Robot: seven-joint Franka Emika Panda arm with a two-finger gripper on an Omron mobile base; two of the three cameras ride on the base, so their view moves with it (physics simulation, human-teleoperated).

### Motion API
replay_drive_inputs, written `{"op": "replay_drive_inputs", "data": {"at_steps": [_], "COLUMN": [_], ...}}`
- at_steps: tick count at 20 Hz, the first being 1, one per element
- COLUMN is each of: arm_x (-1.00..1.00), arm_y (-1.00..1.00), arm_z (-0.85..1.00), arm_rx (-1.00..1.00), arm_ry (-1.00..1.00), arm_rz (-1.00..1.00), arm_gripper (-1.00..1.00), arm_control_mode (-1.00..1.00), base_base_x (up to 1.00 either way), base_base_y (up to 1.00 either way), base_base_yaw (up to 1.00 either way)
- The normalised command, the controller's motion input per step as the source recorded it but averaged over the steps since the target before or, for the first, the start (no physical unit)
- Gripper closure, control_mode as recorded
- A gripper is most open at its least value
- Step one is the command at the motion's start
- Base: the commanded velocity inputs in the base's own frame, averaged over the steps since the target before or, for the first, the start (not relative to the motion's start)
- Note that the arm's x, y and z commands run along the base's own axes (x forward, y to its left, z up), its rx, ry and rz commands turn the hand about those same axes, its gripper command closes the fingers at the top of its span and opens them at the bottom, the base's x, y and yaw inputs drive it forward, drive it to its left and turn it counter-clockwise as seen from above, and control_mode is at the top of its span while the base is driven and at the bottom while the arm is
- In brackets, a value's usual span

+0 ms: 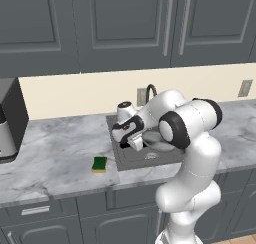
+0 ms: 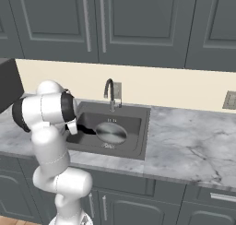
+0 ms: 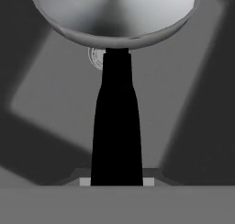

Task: Pick the pan and sponge and place them into the sink. Then turn on the water.

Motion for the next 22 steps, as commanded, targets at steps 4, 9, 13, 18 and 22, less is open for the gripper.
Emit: {"op": "replay_drive_inputs", "data": {"at_steps": [4, 9, 13, 18, 22], "arm_x": [0.13, 0.13, 0.10, 0.12, 0.13], "arm_y": [-0.03, -0.02, 0.00, -0.04, -0.03], "arm_z": [-0.16, -0.17, -0.24, -0.19, -0.20], "arm_rx": [0.04, 0.05, 0.04, 0.01, 0.00], "arm_ry": [-0.02, -0.02, -0.03, -0.05, -0.05], "arm_rz": [0.01, 0.02, 0.02, 0.01, 0.01], "arm_gripper": [1.00, 1.00, 1.00, 1.00, -1.00], "arm_control_mode": [-1.00, -1.00, -1.00, -1.00, -1.00], "base_base_x": [0.00, 0.00, 0.00, 0.00, 0.00], "base_base_y": [0.00, 0.00, 0.00, 0.00, 0.00], "base_base_yaw": [0.00, 0.00, 0.00, 0.00, 0.00]}}
